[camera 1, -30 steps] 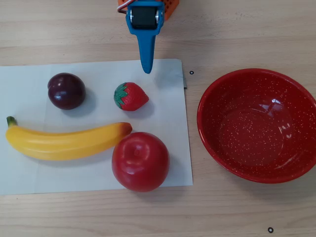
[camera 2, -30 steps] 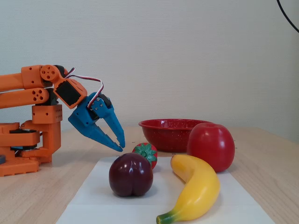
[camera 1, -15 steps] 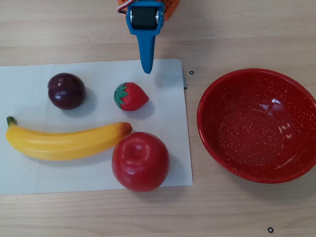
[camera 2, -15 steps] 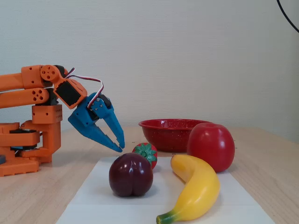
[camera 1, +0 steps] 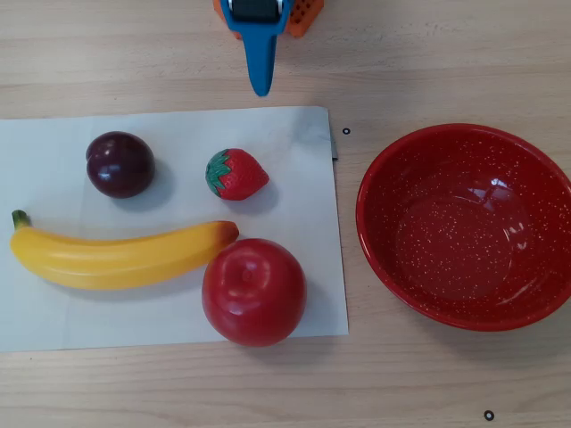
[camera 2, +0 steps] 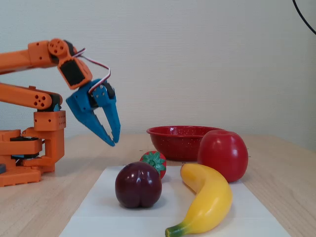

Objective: Grasp the banana and put it in the red bowl

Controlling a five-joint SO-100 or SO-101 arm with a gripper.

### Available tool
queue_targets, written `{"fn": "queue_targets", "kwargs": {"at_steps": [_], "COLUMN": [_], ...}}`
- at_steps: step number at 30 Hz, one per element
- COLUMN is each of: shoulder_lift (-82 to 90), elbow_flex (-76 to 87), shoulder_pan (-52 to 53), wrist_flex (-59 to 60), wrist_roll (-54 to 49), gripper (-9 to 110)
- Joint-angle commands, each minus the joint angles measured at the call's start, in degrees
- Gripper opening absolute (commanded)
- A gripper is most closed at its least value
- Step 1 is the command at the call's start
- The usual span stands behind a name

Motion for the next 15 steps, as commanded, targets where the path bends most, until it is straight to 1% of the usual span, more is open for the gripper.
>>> {"fn": "queue_targets", "kwargs": {"at_steps": [1,6,15], "shoulder_lift": [-5.01,-16.26,-35.07], "elbow_flex": [-10.28,-23.03,-41.66], "shoulder_pan": [-0.88,-4.13,-12.92], "wrist_flex": [2.37,7.12,12.74], "wrist_roll": [-0.53,2.02,16.79], "gripper": [0,0,0]}}
